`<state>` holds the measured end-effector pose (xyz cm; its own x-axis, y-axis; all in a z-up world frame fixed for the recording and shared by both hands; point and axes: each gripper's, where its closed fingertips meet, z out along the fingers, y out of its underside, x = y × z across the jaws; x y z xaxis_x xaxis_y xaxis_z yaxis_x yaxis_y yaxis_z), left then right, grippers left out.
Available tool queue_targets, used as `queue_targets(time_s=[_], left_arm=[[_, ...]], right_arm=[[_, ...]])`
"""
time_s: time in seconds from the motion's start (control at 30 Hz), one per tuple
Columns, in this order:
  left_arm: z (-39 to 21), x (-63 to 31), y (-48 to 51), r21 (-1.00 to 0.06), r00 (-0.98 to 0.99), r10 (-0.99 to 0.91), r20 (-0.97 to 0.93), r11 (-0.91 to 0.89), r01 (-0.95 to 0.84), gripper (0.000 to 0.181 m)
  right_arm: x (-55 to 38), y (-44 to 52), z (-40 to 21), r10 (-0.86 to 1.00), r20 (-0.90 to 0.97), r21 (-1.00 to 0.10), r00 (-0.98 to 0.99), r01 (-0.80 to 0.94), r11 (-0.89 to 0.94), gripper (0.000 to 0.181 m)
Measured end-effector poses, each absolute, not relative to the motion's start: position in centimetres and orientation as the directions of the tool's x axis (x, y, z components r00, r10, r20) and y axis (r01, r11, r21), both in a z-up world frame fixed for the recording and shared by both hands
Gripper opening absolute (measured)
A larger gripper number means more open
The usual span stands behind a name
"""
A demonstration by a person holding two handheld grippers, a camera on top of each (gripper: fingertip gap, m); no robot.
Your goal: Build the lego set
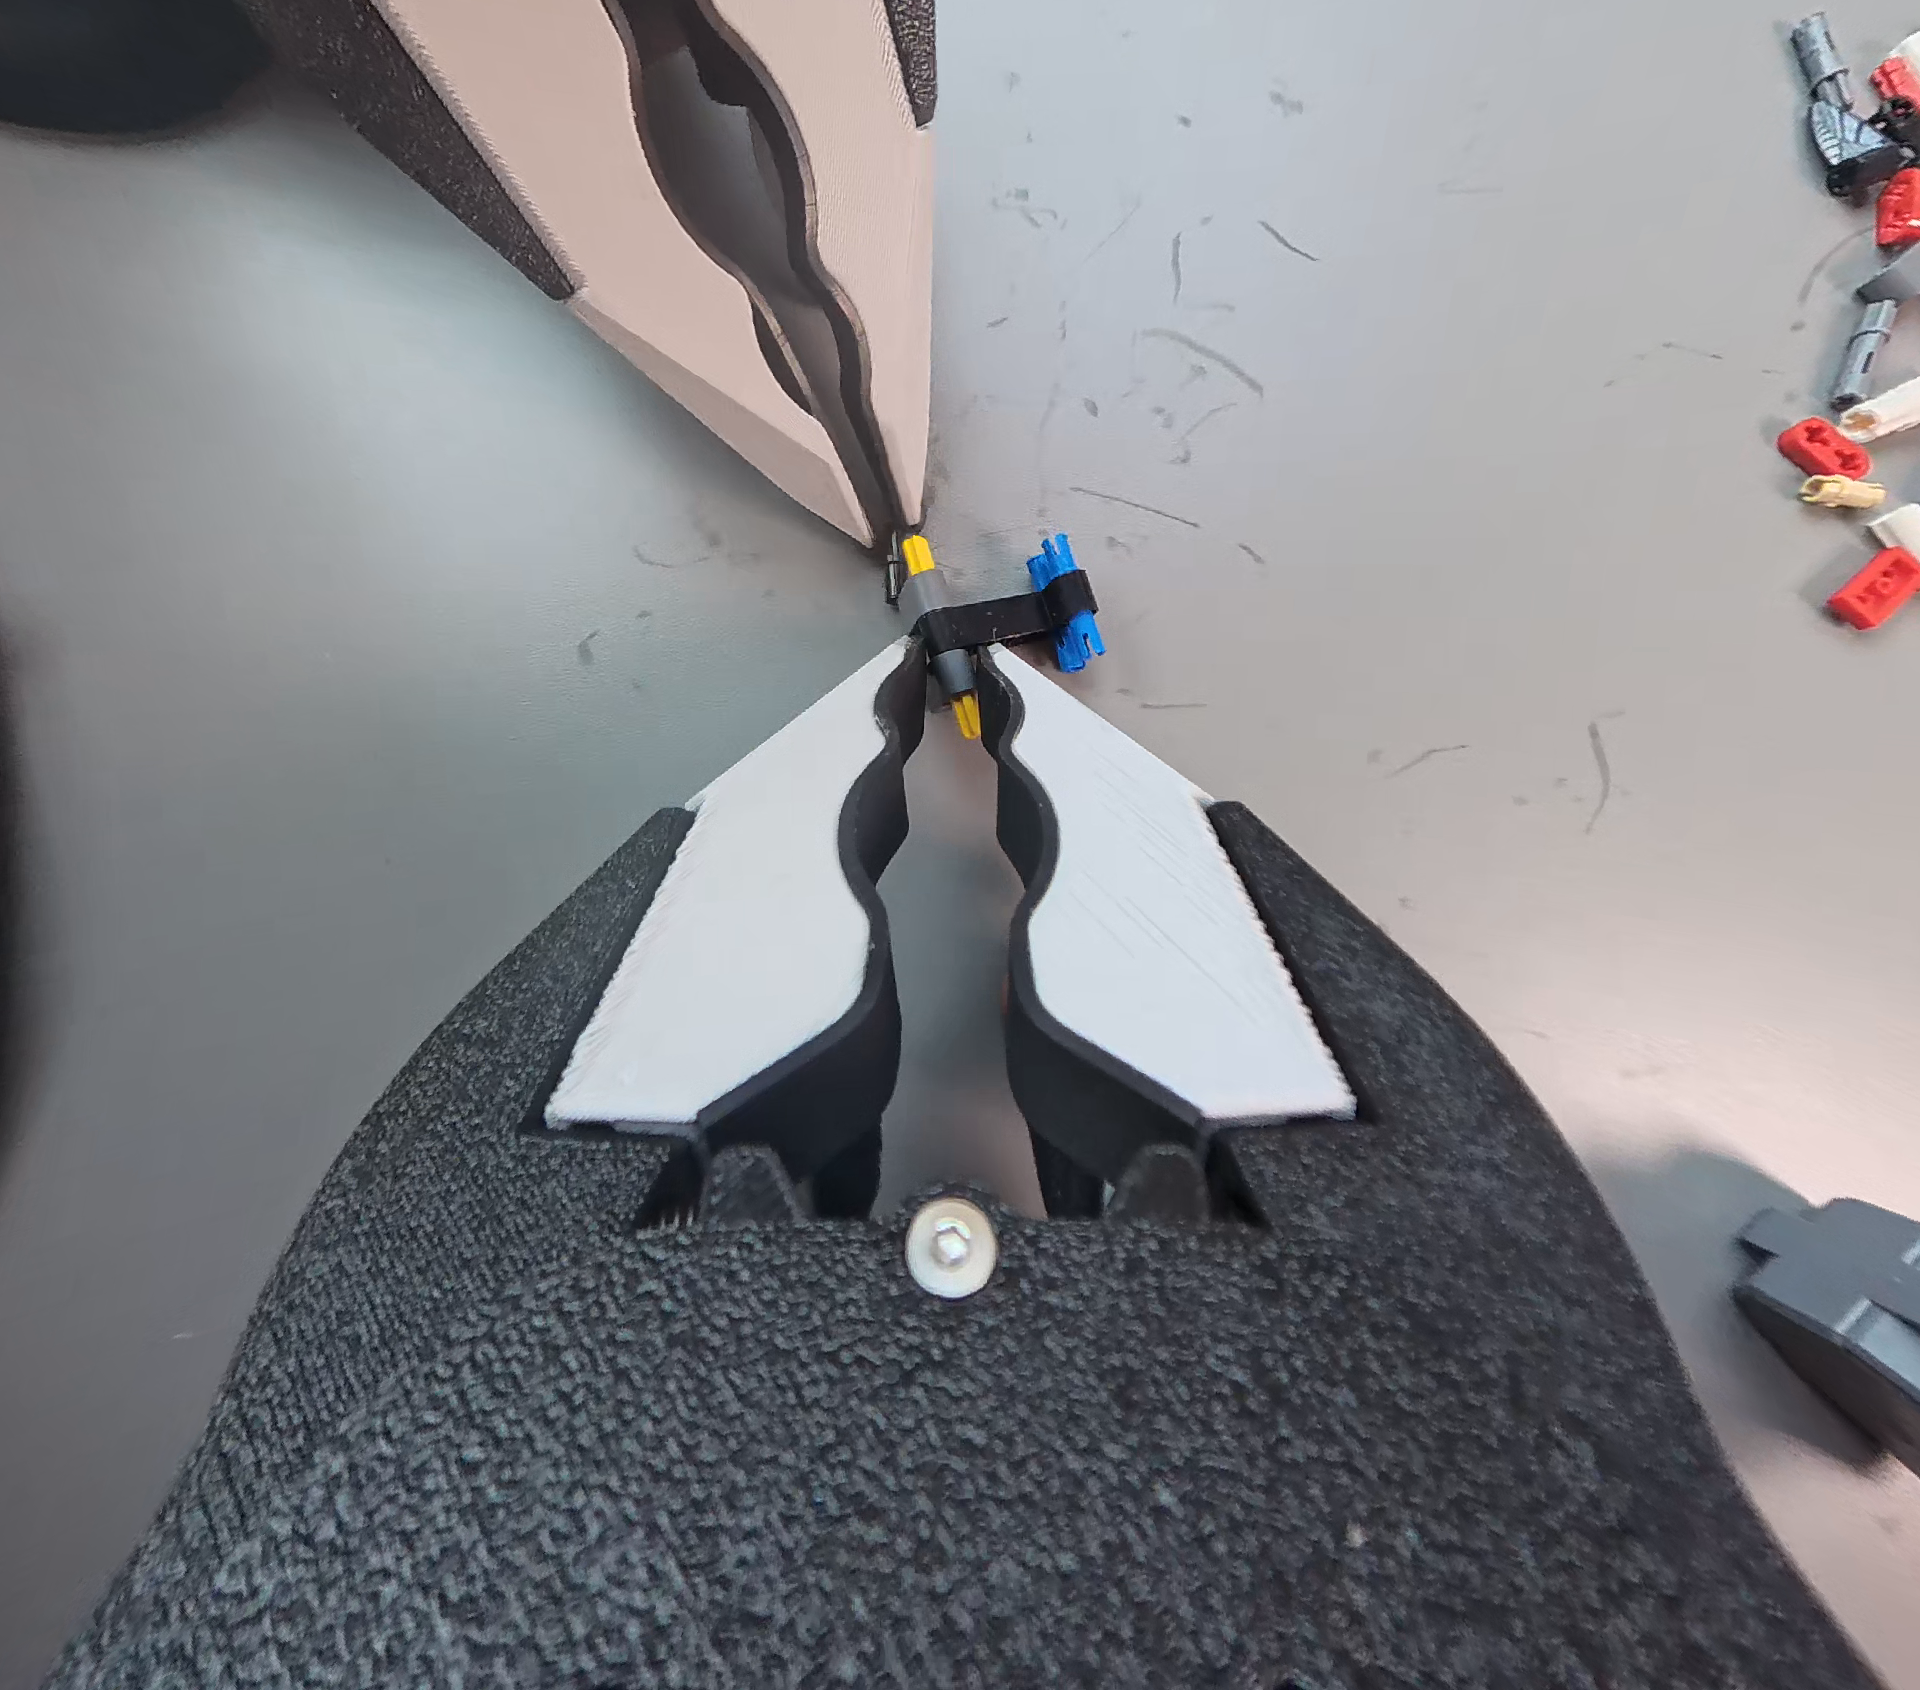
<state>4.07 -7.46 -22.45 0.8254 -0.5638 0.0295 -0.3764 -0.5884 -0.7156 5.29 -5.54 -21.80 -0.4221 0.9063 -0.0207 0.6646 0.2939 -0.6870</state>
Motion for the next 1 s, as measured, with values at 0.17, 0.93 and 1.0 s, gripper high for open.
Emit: queue_targets(time_s=[0.17,0.93,1.0], left_arm=[[-22.4,4.1,-7.6,-0.715,0.833,-0.547,0.081,-0.614,-0.334,0.002],[-22.4,4.5,-7.6,-0.721,0.717,-0.696,0.027,-0.511,-0.469,0.030],[-22.3,4.7,-7.7,-0.722,0.683,-0.730,0.016,-0.481,-0.497,0.027]], right_arm=[[5.3,-5.5,-21.8,0.908,-0.012,-0.689,-0.418,0.662,0.296,0.009],[5.7,-5.2,-21.8,0.904,0.006,-0.688,-0.428,0.654,0.314,0.009],[5.7,-5.3,-21.8,0.902,0.004,-0.687,-0.431,0.654,0.316,0.009]])
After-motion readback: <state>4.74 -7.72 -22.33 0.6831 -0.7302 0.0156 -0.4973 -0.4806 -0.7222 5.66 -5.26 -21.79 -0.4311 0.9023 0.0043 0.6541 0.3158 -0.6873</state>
